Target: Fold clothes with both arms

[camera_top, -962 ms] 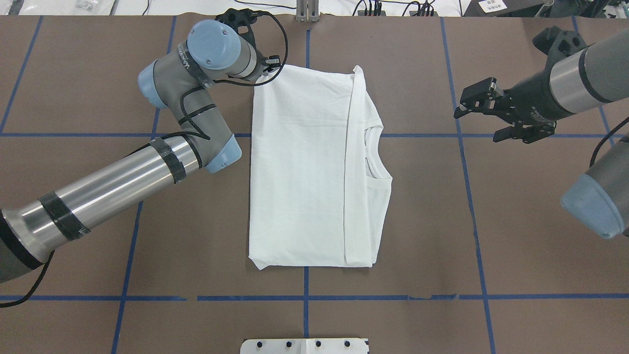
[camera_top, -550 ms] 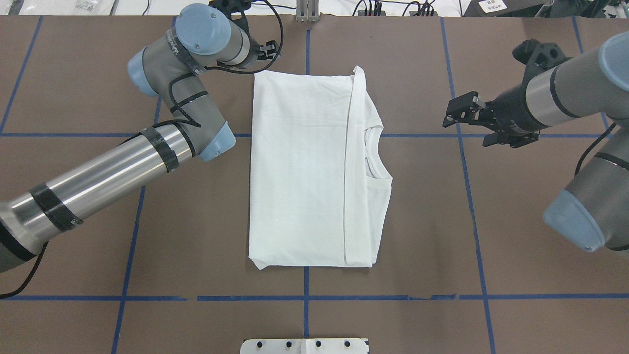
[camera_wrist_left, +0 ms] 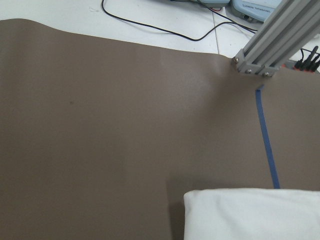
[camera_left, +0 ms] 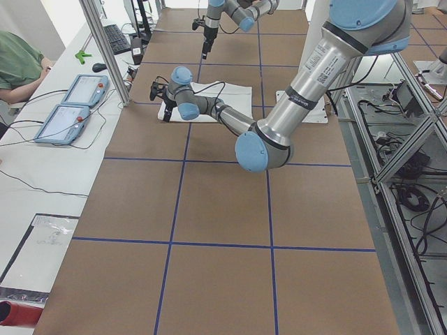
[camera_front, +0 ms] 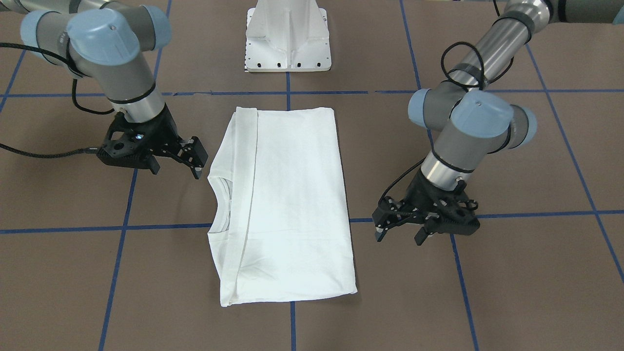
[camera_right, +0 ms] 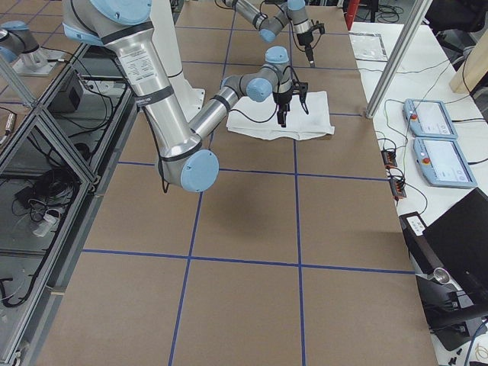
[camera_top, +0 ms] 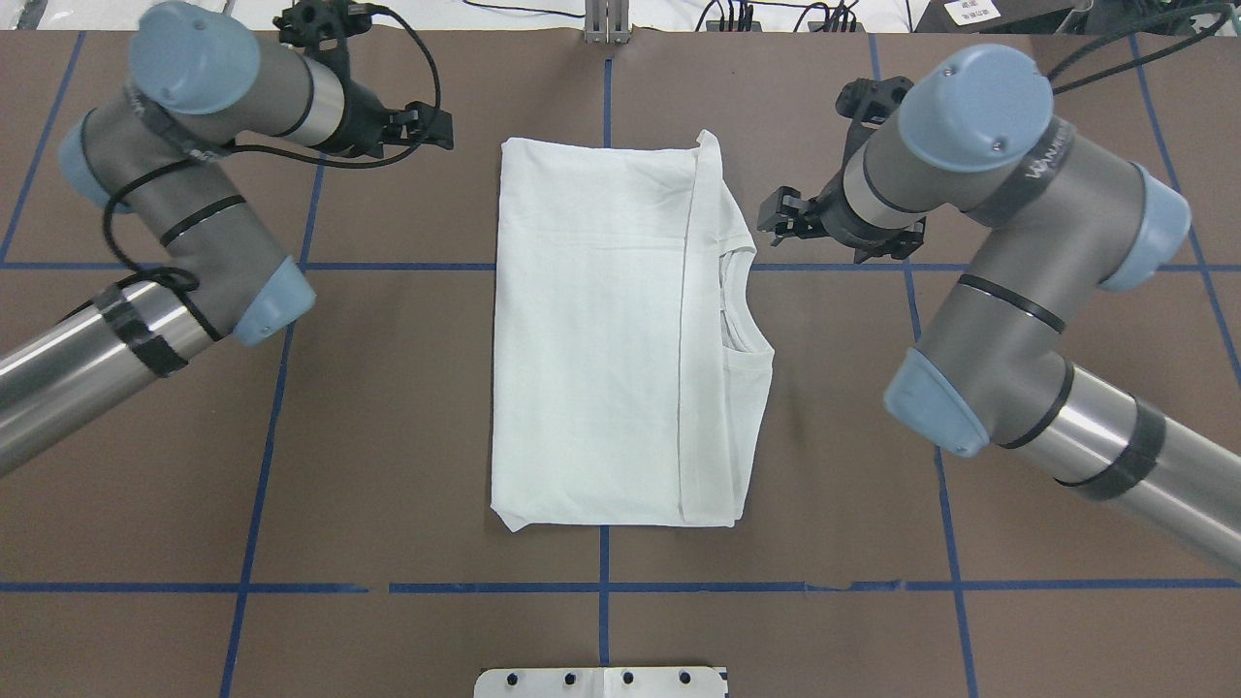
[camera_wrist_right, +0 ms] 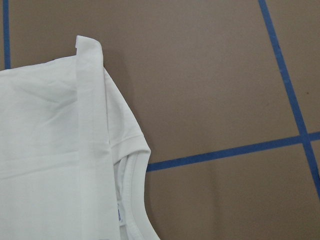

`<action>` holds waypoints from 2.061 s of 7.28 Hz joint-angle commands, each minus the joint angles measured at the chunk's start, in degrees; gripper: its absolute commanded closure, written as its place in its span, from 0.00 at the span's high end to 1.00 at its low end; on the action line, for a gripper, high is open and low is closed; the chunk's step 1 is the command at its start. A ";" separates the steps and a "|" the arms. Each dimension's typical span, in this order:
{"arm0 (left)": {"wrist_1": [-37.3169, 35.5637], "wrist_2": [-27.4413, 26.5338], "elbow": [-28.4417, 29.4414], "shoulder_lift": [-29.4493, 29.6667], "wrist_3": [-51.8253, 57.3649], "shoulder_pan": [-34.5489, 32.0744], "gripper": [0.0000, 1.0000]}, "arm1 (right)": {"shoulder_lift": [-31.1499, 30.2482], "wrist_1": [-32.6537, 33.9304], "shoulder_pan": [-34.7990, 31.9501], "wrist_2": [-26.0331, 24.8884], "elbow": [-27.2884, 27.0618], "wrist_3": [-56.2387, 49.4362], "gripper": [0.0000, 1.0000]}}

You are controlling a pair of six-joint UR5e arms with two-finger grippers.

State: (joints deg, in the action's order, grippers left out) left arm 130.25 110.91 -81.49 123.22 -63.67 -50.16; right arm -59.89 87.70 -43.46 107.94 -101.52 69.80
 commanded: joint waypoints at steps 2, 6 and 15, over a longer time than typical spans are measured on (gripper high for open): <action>-0.09 2.02 -22.50 -18.13 0.66 -0.55 1.00 | 12.91 -1.12 1.09 -3.78 19.02 -5.46 1.00; -0.09 6.42 -33.82 -26.45 0.74 -0.55 1.00 | 21.29 -6.84 3.81 -7.20 33.82 -7.66 1.00; -0.09 6.42 -33.56 -25.84 0.74 -0.37 1.00 | 21.13 -9.13 4.44 -9.68 39.38 -15.04 1.00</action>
State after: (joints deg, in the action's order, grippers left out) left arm 130.17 117.33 -115.12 97.36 -62.93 -50.50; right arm -38.69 79.00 -38.82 98.41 -62.65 56.13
